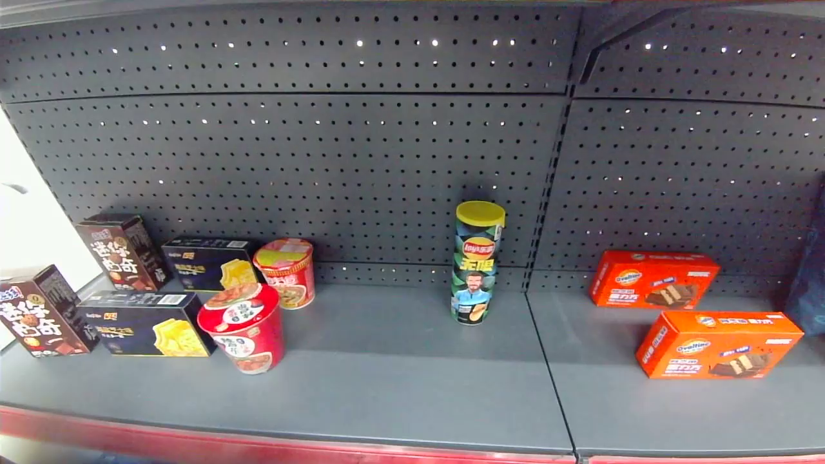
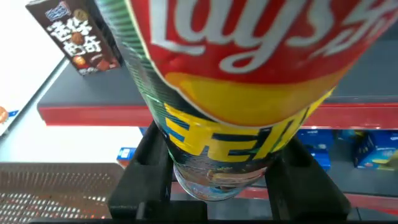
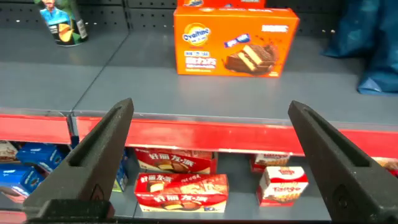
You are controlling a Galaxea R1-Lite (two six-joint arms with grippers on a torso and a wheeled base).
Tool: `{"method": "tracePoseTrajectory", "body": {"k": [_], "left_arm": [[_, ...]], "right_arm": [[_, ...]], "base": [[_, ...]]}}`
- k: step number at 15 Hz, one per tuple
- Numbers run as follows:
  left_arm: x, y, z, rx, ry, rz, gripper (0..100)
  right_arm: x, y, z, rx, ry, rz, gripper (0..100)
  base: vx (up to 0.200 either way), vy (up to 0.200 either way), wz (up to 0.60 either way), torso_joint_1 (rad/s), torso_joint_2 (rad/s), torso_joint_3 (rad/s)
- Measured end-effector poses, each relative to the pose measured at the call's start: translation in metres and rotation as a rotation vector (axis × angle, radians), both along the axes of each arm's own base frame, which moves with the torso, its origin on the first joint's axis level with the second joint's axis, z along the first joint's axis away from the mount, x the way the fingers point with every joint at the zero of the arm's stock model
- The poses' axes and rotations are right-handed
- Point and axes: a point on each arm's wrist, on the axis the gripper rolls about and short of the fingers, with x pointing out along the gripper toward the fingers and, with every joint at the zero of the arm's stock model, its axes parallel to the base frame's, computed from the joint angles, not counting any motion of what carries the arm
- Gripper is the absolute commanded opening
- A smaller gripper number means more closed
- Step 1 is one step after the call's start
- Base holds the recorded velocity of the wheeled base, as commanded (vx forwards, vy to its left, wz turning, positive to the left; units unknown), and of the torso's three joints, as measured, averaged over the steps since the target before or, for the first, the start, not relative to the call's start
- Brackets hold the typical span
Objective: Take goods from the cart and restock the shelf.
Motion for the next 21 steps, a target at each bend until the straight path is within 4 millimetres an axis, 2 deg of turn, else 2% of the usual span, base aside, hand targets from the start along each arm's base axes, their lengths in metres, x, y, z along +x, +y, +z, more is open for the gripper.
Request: {"method": "tracePoseTrajectory", "body": {"k": [4,7,11,14,18,21], "left_arm": [[-0.005,0.000,0.000,0.008,-0.030,0.021,0],[-0.008,0.000,0.005,0.040,-0.040,0.047,0],[-0.012,0.000,0.004,0.063,-0.007,0.061,0],[-0.010,0.000,-0.009,0.063,0.035,0.030,0],[-0.009,0.001,-0.014,0.057,0.051,-0.010,0],[-0.009,0.001,-0.012,0.039,0.041,-0.011,0]], "right_arm": [[0.001,0.000,0.004,0.037,0.009,-0.030,100],[0.013,0.001,0.051,0.041,0.009,0.043,100],[0.052,0.013,0.106,0.003,0.075,0.482,100],[0.080,0.032,0.130,-0.018,0.135,0.668,100],[0.136,0.066,0.153,-0.021,0.143,0.795,100],[0.190,0.090,0.150,-0.037,0.136,0.892,100]], "base": [[0.000,0.000,0.00,0.000,0.00,0.000],[0.000,0.000,0.00,0.000,0.00,0.000],[0.000,0.000,0.00,0.000,0.00,0.000],[0.000,0.000,0.00,0.000,0.00,0.000],[0.000,0.000,0.00,0.000,0.00,0.000],[0.000,0.000,0.00,0.000,0.00,0.000]]}}
